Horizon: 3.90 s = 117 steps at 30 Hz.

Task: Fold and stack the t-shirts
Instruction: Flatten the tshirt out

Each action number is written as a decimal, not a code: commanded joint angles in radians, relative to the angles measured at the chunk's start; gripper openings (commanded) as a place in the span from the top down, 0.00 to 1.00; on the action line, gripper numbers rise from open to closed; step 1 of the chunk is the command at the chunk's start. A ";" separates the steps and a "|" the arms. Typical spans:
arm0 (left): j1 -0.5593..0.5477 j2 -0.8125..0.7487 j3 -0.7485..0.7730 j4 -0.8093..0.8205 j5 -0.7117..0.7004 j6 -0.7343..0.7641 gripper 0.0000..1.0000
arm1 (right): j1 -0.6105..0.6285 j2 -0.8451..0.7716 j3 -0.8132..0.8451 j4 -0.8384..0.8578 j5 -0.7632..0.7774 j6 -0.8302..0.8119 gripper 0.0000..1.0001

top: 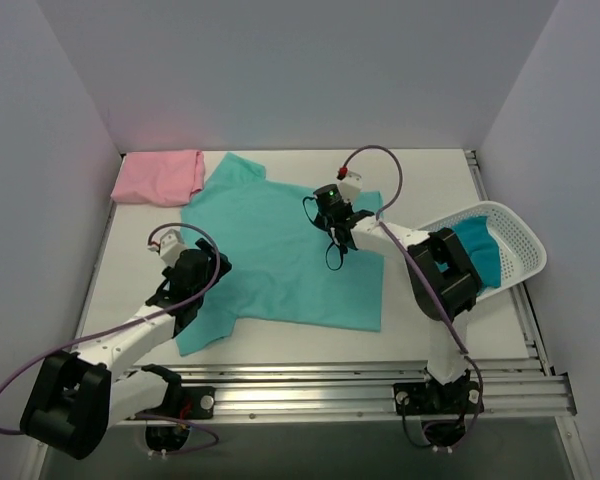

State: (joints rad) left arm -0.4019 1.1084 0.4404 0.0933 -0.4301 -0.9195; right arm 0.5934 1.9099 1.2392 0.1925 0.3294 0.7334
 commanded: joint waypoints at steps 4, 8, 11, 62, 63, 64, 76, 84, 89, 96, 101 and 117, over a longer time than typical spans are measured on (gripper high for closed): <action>0.024 0.073 0.046 0.092 -0.010 0.034 0.12 | -0.093 0.184 0.166 -0.036 -0.081 -0.046 0.99; 0.057 0.123 0.055 0.129 0.008 0.041 0.12 | -0.158 0.228 0.146 -0.010 -0.128 -0.034 1.00; 0.095 0.162 0.058 0.158 0.037 0.041 0.12 | -0.208 0.244 0.099 0.016 -0.167 -0.020 1.00; -0.083 -0.038 -0.210 0.135 0.059 -0.107 0.24 | 0.282 -0.568 -0.405 -0.793 0.398 0.620 0.02; -0.100 -0.024 -0.215 0.149 0.059 -0.110 0.24 | 0.290 -0.521 -0.355 -0.876 0.404 0.653 0.02; -0.104 0.002 -0.213 0.170 0.060 -0.110 0.24 | 0.295 -0.423 -0.328 -0.919 0.424 0.685 0.03; -0.126 0.126 -0.146 0.235 0.063 -0.070 0.24 | 0.008 -0.359 -0.434 -0.662 0.327 0.554 0.03; -0.126 0.174 -0.141 0.270 0.057 -0.064 0.24 | -0.127 -0.552 -0.587 -0.510 0.269 0.456 0.04; -0.127 0.189 -0.132 0.270 0.054 -0.058 0.24 | -0.138 -0.630 -0.622 -0.427 0.185 0.350 0.04; -0.127 0.209 -0.129 0.304 0.066 -0.061 0.24 | -0.139 -0.747 -0.627 -0.473 0.237 0.345 0.04; -0.126 0.229 -0.120 0.315 0.088 -0.061 0.25 | -0.162 -0.652 -0.612 -0.462 0.231 0.342 0.03; -0.127 0.238 -0.146 0.341 0.091 -0.055 0.25 | -0.234 -0.586 -0.624 -0.381 0.215 0.363 0.09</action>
State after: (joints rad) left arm -0.5228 1.3212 0.3092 0.4377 -0.3599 -0.9878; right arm 0.3702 1.3643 0.5972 -0.1608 0.4938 1.0946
